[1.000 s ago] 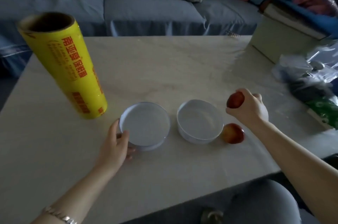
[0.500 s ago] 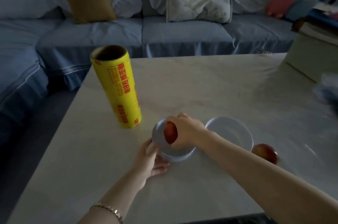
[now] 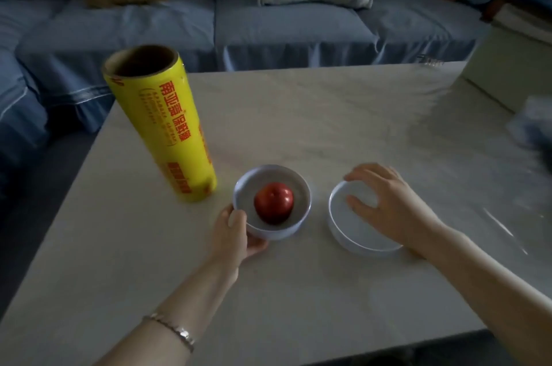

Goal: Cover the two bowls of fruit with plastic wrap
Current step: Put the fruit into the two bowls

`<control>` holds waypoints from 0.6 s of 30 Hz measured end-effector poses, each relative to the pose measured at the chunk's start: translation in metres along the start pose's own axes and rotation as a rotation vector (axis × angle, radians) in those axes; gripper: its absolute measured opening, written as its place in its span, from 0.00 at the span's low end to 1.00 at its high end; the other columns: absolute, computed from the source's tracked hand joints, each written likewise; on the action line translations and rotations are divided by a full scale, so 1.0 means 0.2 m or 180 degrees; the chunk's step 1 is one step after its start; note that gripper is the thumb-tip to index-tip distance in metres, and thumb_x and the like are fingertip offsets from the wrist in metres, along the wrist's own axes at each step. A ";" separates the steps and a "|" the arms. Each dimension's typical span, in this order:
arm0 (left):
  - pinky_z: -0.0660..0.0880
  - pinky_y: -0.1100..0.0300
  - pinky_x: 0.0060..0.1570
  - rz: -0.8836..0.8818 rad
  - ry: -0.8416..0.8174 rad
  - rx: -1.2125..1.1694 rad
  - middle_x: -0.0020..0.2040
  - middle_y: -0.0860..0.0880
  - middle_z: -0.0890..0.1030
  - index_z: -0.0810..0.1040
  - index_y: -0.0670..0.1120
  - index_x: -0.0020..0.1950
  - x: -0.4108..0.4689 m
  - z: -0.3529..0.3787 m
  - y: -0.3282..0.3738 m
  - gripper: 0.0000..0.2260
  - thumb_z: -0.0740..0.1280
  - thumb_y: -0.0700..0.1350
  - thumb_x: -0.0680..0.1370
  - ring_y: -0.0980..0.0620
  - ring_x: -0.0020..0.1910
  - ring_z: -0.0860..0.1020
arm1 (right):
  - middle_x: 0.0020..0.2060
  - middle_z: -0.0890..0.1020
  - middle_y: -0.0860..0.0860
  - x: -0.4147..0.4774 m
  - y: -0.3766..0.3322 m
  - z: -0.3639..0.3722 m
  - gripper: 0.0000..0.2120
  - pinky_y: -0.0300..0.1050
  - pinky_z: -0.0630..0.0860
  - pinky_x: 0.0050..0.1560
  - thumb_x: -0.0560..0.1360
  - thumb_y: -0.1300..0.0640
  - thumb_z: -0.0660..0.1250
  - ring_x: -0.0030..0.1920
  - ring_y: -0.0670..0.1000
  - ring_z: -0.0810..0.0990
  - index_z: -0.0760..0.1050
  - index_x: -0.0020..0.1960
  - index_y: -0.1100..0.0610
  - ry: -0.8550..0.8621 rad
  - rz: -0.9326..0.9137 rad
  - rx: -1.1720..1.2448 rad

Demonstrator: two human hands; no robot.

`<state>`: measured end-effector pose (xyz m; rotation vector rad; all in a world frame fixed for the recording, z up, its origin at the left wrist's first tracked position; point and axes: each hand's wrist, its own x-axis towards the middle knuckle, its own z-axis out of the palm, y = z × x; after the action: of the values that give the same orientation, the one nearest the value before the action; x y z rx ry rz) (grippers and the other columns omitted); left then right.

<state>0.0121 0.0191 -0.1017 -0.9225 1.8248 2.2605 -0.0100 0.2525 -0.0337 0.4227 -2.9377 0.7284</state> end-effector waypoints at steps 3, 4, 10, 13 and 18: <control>0.78 0.57 0.22 -0.0083 0.0046 -0.0005 0.56 0.41 0.73 0.69 0.48 0.59 0.10 0.06 0.07 0.09 0.54 0.41 0.81 0.40 0.42 0.77 | 0.66 0.70 0.53 -0.09 0.26 -0.12 0.20 0.46 0.61 0.66 0.72 0.60 0.67 0.67 0.57 0.65 0.73 0.63 0.52 -0.0435 0.0971 -0.0391; 0.77 0.56 0.22 -0.0111 0.0095 -0.0011 0.56 0.41 0.72 0.68 0.48 0.63 0.13 0.08 0.09 0.11 0.55 0.42 0.81 0.42 0.40 0.77 | 0.68 0.67 0.52 -0.12 0.33 -0.15 0.21 0.47 0.61 0.67 0.72 0.59 0.67 0.69 0.56 0.63 0.71 0.64 0.50 -0.0661 0.1238 -0.0480; 0.81 0.54 0.31 -0.0046 0.0223 0.0016 0.51 0.42 0.75 0.68 0.49 0.63 0.23 0.21 0.19 0.11 0.55 0.45 0.82 0.45 0.35 0.77 | 0.65 0.67 0.51 -0.21 0.50 -0.14 0.27 0.39 0.69 0.55 0.70 0.54 0.69 0.55 0.50 0.72 0.66 0.67 0.47 -0.1526 0.1522 -0.0209; 0.76 0.52 0.50 -0.0029 0.0234 -0.0024 0.44 0.45 0.76 0.68 0.44 0.59 0.21 0.26 0.15 0.10 0.55 0.47 0.82 0.48 0.39 0.77 | 0.61 0.69 0.51 -0.24 0.52 -0.09 0.31 0.40 0.70 0.56 0.67 0.51 0.72 0.54 0.50 0.72 0.65 0.67 0.47 -0.1571 0.1558 -0.0133; 0.76 0.47 0.50 -0.0057 -0.0316 0.1316 0.55 0.41 0.79 0.72 0.43 0.61 0.05 0.39 -0.05 0.29 0.61 0.61 0.68 0.41 0.52 0.79 | 0.53 0.75 0.51 -0.27 0.51 -0.07 0.26 0.45 0.73 0.49 0.63 0.52 0.73 0.50 0.52 0.75 0.72 0.59 0.50 -0.0923 0.1660 -0.0225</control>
<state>-0.0218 0.0908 -0.1070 -0.7342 2.1090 1.7757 0.0123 0.3594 -0.0743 -0.2866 -3.3749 0.6463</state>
